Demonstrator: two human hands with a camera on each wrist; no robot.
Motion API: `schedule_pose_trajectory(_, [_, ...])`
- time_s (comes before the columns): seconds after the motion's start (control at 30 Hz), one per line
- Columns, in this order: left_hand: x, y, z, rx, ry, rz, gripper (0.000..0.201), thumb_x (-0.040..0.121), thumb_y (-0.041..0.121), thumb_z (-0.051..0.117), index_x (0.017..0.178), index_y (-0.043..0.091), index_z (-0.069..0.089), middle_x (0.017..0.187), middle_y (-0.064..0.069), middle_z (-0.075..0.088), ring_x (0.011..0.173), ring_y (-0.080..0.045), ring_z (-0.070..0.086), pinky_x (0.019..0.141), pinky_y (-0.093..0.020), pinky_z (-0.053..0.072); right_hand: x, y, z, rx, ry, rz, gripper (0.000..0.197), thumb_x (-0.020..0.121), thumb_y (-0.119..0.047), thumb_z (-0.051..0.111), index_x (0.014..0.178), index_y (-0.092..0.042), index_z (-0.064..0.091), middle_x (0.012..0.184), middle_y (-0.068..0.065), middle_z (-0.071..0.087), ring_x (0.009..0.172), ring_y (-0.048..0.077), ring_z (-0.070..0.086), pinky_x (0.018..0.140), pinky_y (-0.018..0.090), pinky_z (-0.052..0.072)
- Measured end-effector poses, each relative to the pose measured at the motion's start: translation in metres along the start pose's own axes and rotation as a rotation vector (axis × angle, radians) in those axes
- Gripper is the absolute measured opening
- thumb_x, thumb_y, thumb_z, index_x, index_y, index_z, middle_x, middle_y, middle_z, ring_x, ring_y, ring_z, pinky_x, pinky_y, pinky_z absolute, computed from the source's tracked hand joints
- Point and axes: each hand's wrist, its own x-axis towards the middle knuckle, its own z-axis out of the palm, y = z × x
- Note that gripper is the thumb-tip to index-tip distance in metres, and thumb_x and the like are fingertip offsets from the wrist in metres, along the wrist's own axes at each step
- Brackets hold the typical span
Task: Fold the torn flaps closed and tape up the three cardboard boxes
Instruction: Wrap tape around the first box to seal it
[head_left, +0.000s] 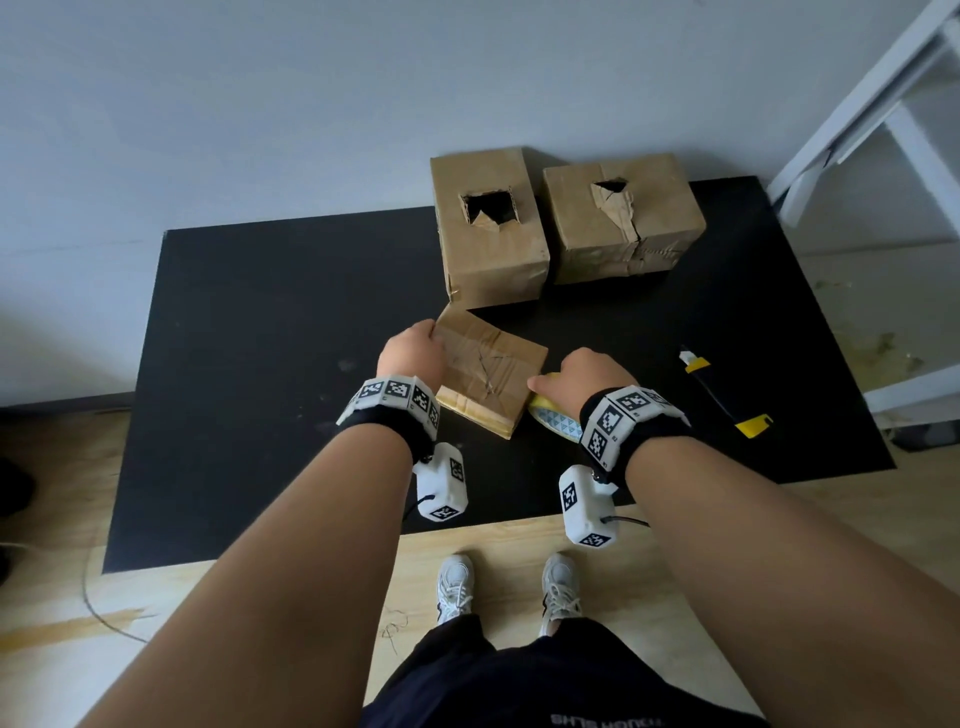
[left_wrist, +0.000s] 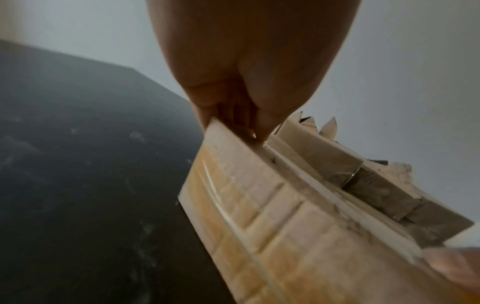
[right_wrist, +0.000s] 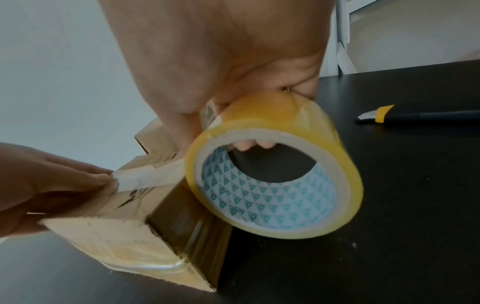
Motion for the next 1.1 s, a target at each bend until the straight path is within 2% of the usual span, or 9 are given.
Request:
schedule_pose_trajectory(0.1, [-0.003, -0.003, -0.002, 0.122, -0.085, 0.025, 0.044, 0.102, 0.018, 0.032, 0.146, 0.015, 0.036, 0.141, -0.009, 0.05, 0.126, -0.027, 0.049, 0.091, -0.032, 0.043, -0.002, -0.001, 0.001, 0.003, -0.003, -0.007, 0.047, 0.09, -0.055, 0.055, 0.109, -0.012, 0.06, 0.078, 0.004, 0.053, 0.074, 0.021, 0.057, 0.065, 0.033, 0.043])
schedule_pose_trajectory(0.17, [-0.014, -0.004, 0.0, 0.178, -0.045, 0.079, 0.052, 0.103, 0.015, 0.034, 0.153, 0.018, 0.022, 0.158, -0.003, 0.028, 0.143, -0.021, 0.03, 0.112, -0.035, 0.033, -0.004, 0.0, 0.002, 0.007, -0.001, -0.009, 0.046, 0.092, -0.054, 0.054, 0.109, -0.011, 0.06, 0.076, 0.004, 0.051, 0.071, 0.02, 0.055, 0.066, 0.034, 0.043])
schedule_pose_trajectory(0.23, [-0.025, -0.007, 0.002, 0.23, 0.024, 0.206, 0.053, 0.102, 0.012, 0.038, 0.152, 0.021, 0.025, 0.16, 0.003, 0.022, 0.148, -0.015, 0.017, 0.117, -0.035, 0.026, -0.006, 0.001, 0.002, 0.014, 0.007, -0.021, 0.046, 0.093, -0.053, 0.053, 0.109, -0.01, 0.06, 0.075, 0.004, 0.05, 0.071, 0.02, 0.054, 0.066, 0.034, 0.043])
schedule_pose_trajectory(0.33, [-0.033, -0.018, 0.013, 0.544, -0.1, 0.388, 0.055, 0.1, 0.019, 0.042, 0.152, 0.016, 0.024, 0.163, -0.003, 0.01, 0.15, -0.02, 0.001, 0.12, -0.04, 0.019, -0.007, 0.002, 0.003, 0.02, 0.019, -0.044, 0.045, 0.093, -0.052, 0.053, 0.108, -0.01, 0.061, 0.074, 0.003, 0.05, 0.07, 0.021, 0.053, 0.065, 0.032, 0.042])
schedule_pose_trajectory(0.43, [-0.04, -0.023, 0.019, 0.594, -0.198, 0.349, 0.063, 0.103, 0.04, 0.028, 0.155, 0.015, 0.004, 0.162, -0.003, -0.013, 0.148, -0.019, -0.017, 0.121, -0.039, -0.004, -0.008, 0.001, 0.003, 0.019, 0.024, -0.049, 0.044, 0.094, -0.051, 0.054, 0.108, -0.01, 0.061, 0.074, 0.003, 0.049, 0.069, 0.021, 0.052, 0.065, 0.033, 0.042])
schedule_pose_trajectory(0.6, [-0.047, -0.018, 0.02, 0.577, -0.184, 0.313, 0.07, 0.101, 0.056, 0.016, 0.154, 0.018, -0.007, 0.161, 0.002, -0.016, 0.147, -0.013, -0.018, 0.117, -0.033, -0.011, -0.011, 0.001, 0.001, -0.002, 0.025, -0.068, 0.044, 0.095, -0.05, 0.053, 0.108, -0.01, 0.061, 0.076, 0.003, 0.049, 0.076, 0.023, 0.053, 0.067, 0.033, 0.041])
schedule_pose_trajectory(0.8, [-0.055, -0.007, 0.019, 0.611, -0.189, 0.402, 0.06, 0.105, 0.043, 0.019, 0.155, 0.018, -0.003, 0.162, 0.002, -0.01, 0.148, -0.014, -0.012, 0.119, -0.033, -0.007, -0.013, 0.001, 0.003, -0.024, 0.039, -0.073, 0.041, 0.095, -0.05, 0.053, 0.1, -0.01, 0.06, 0.084, 0.006, 0.058, 0.075, 0.024, 0.055, 0.067, 0.032, 0.042])
schedule_pose_trajectory(0.97, [-0.052, -0.006, 0.022, 0.671, -0.282, 0.401, 0.057, 0.106, 0.037, 0.023, 0.155, 0.016, 0.001, 0.163, -0.001, -0.009, 0.149, -0.018, -0.011, 0.121, -0.038, -0.002, -0.015, -0.002, 0.003, -0.029, 0.024, -0.063, 0.043, 0.097, -0.048, 0.051, 0.108, -0.009, 0.061, 0.085, 0.006, 0.055, 0.077, 0.023, 0.055, 0.067, 0.032, 0.041])
schedule_pose_trajectory(1.1, [-0.055, 0.001, 0.018, 0.603, -0.217, 0.386, 0.059, 0.105, 0.038, 0.022, 0.155, 0.017, 0.0, 0.163, 0.001, -0.006, 0.149, -0.016, -0.007, 0.121, -0.035, 0.0, -0.014, 0.0, 0.003, -0.007, 0.024, -0.067, 0.042, 0.098, -0.046, 0.05, 0.109, -0.008, 0.061, 0.086, 0.006, 0.055, 0.078, 0.024, 0.055, 0.068, 0.032, 0.041])
